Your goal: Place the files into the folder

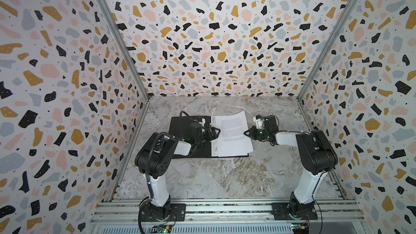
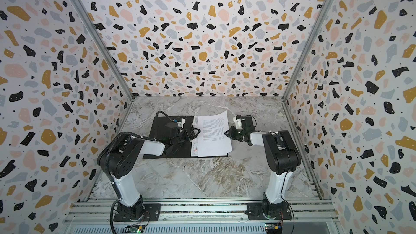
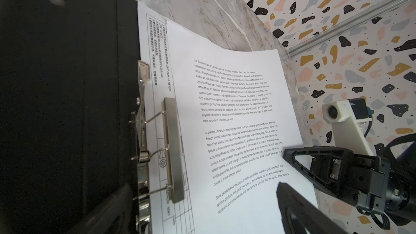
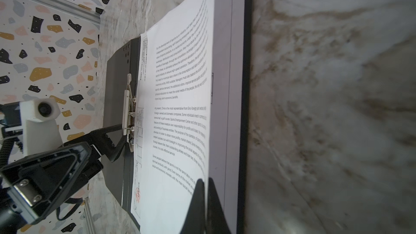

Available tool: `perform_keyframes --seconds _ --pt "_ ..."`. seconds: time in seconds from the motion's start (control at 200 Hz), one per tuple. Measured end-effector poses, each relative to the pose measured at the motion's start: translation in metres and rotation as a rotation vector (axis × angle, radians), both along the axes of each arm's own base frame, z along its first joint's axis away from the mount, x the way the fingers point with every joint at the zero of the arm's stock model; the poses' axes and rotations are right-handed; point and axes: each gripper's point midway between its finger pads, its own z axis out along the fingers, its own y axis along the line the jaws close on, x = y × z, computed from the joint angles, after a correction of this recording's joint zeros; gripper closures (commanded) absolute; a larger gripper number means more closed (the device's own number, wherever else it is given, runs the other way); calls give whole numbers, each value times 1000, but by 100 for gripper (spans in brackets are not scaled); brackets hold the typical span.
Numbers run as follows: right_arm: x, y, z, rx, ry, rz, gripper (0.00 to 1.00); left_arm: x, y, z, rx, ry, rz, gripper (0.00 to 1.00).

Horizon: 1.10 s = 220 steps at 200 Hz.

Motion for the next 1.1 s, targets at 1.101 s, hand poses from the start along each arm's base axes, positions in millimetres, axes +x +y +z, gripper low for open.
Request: perform_keyframes --seconds 1.101 --pt "-36 -31 2 -20 -8 -16 100 -49 -57 3 -113 40 -69 0"
